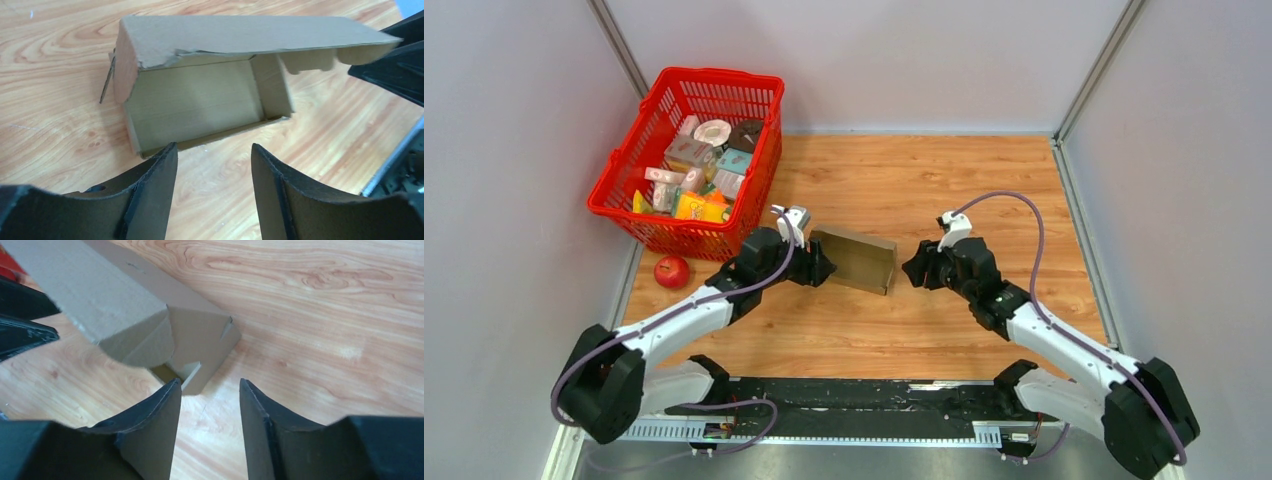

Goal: Fold the paper box

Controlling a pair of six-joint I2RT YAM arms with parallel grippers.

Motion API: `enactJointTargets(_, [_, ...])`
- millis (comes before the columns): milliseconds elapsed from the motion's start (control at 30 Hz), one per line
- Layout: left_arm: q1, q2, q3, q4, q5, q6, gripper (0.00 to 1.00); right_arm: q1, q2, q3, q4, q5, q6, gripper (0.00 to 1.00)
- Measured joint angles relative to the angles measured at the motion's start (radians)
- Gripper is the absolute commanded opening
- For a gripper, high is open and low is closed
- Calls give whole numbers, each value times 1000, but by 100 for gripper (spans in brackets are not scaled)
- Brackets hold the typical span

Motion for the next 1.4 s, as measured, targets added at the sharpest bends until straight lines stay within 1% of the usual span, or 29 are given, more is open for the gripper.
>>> enactJointTargets(100, [0,-97,-3,-52,30,-5,65,0,-87,1,-100,1,19,66])
enactJointTargets(133, [0,-123,-4,-67,39,-6,64,0,-116,6,-138,1,28,75])
enactJointTargets(167, [0,-150,-4,-88,48,-6,64,-3,-135,17,-180,0,39,79])
enactJointTargets(233, [0,-205,-4,-137,56,-6,64,-10,-143,52,-240,-8,68,83])
enactJointTargets(300, [0,-260,5,-214,37,-4,67,-29,-122,108,-297,-40,104,85])
enactJointTargets(367, [6,-299,47,-320,10,6,70,-55,-75,179,-340,-88,147,86])
enactJointTargets(400, [12,-305,75,-358,2,12,74,-67,-51,214,-357,-110,169,86])
enactJointTargets(433, [24,-306,124,-410,-6,15,75,-80,-11,259,-382,-138,193,86])
enactJointTargets(533, [79,-285,256,-475,-28,15,75,-106,82,352,-422,-195,244,86])
enactJointTargets(633, [153,-193,414,-530,-23,5,75,-127,128,375,-428,-238,301,85])
enactJointTargets(733, [202,-35,562,-574,-7,-2,76,-139,161,375,-428,-280,354,85])
enactJointTargets(800, [217,73,615,-594,4,-6,75,-142,181,377,-427,-298,380,86])
enactJointTargets(900, [224,203,626,-633,6,-16,74,-143,203,377,-422,-312,413,87])
enactJointTargets(1000, [224,278,625,-658,4,-34,73,-149,219,377,-409,-316,435,87])
enactJointTargets(1100, [224,322,626,-660,3,-54,70,-157,253,378,-380,-327,452,87])
enactJointTargets(1200, [224,359,626,-645,32,-81,70,-162,298,378,-346,-351,473,87])
enactJointTargets(1300, [224,379,616,-604,71,-112,70,-163,338,377,-307,-381,496,87])
enactJointTargets(1400, [223,378,576,-546,109,-147,70,-163,351,370,-277,-399,513,87])
